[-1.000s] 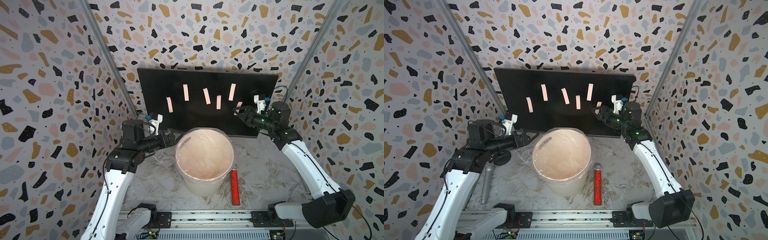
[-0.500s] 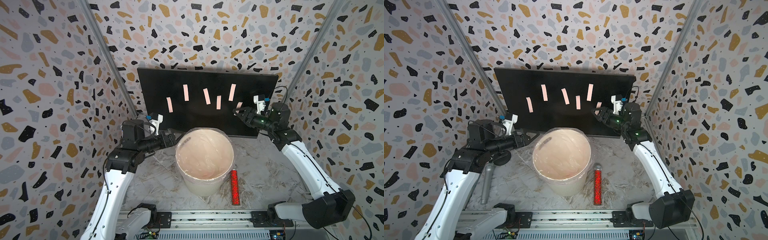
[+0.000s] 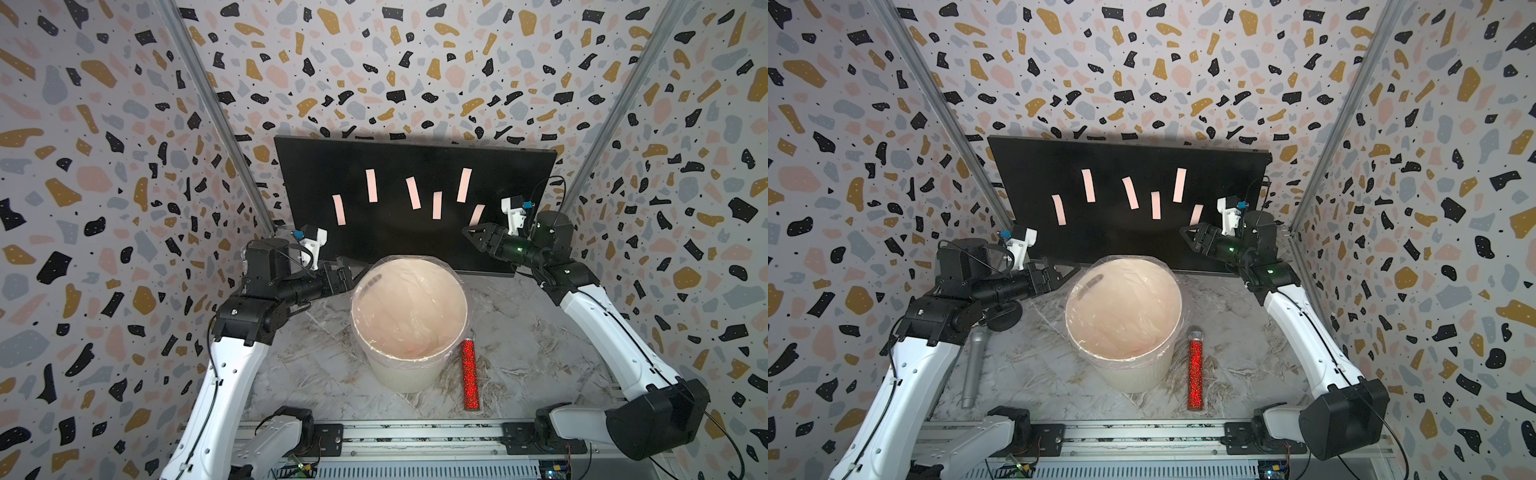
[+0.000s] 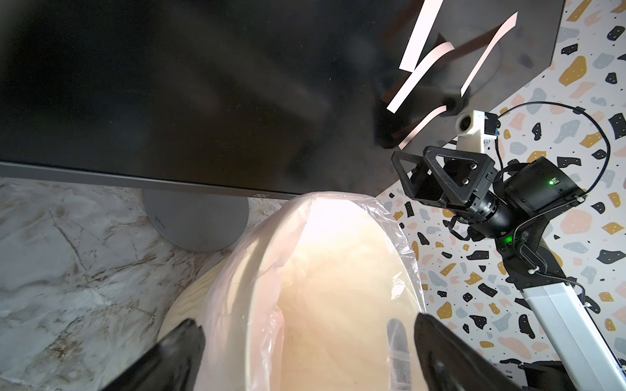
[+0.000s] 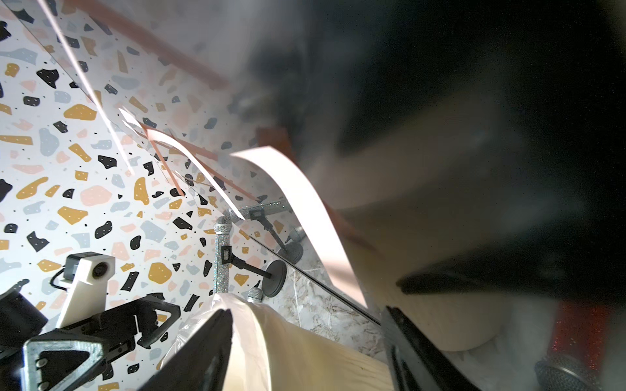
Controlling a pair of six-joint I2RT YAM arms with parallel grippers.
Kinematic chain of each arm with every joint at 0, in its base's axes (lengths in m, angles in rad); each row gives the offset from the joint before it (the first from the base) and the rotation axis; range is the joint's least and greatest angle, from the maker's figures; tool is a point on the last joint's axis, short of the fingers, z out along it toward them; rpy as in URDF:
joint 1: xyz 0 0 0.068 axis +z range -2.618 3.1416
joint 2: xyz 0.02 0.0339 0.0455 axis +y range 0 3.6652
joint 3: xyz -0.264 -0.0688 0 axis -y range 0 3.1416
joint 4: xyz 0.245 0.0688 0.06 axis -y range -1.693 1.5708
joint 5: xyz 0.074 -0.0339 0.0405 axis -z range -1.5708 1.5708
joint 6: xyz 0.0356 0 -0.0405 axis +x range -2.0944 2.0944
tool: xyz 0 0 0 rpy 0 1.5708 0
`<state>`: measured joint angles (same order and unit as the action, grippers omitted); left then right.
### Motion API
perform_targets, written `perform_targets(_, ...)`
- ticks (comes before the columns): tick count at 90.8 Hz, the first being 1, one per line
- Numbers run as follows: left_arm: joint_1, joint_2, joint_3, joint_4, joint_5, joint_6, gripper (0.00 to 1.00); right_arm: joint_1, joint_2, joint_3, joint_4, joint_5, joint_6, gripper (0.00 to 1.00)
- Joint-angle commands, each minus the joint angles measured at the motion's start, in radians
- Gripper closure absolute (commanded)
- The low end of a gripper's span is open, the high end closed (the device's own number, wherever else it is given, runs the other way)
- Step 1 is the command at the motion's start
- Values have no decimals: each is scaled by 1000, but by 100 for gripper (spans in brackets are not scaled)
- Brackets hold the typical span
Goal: Remove the sticky note from the monitor
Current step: Tear off the sticky note from the monitor.
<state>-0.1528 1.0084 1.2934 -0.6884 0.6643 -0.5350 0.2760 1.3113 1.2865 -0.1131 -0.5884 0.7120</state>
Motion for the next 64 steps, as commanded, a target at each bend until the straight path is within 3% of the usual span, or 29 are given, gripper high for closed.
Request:
perform_targets(1,-4,-2,38,10,3,16,1,11,-28,-2,-3,39,-52,26)
perform_targets(64,-5,-11,31,2,-3,26,1,51,-32,-55,179,144,-85,28)
